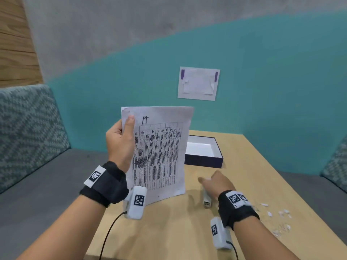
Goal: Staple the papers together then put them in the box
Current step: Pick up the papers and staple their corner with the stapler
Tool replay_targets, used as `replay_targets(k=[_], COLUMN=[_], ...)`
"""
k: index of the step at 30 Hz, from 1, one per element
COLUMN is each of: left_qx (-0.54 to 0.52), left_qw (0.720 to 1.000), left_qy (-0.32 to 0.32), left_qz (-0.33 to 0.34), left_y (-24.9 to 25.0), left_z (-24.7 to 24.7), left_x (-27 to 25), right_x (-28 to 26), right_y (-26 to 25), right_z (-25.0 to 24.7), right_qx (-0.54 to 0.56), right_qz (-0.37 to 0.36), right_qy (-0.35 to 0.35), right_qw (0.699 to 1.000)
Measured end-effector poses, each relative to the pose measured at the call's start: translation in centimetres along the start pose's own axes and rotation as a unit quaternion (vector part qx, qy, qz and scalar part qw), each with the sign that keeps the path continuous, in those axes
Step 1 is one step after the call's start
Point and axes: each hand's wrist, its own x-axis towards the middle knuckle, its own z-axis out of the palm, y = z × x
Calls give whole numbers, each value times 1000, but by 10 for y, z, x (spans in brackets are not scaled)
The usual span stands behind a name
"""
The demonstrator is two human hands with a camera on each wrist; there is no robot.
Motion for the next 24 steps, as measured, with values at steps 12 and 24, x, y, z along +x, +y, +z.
replay_targets(k=[12,24], left_qx=[-2,2], left_qw=[1000,999], left_qy=[-7,-24], left_qz=[21,31], left_y=[4,7], left_z=[4,14], left_x=[-4,-8], right_x=[-6,-56], right_y=[5,-81], right_z=[-15,-129], right_qx=[380,751], right_qz=[-20,-178], right_qy=[50,126], right_qw=[923,624])
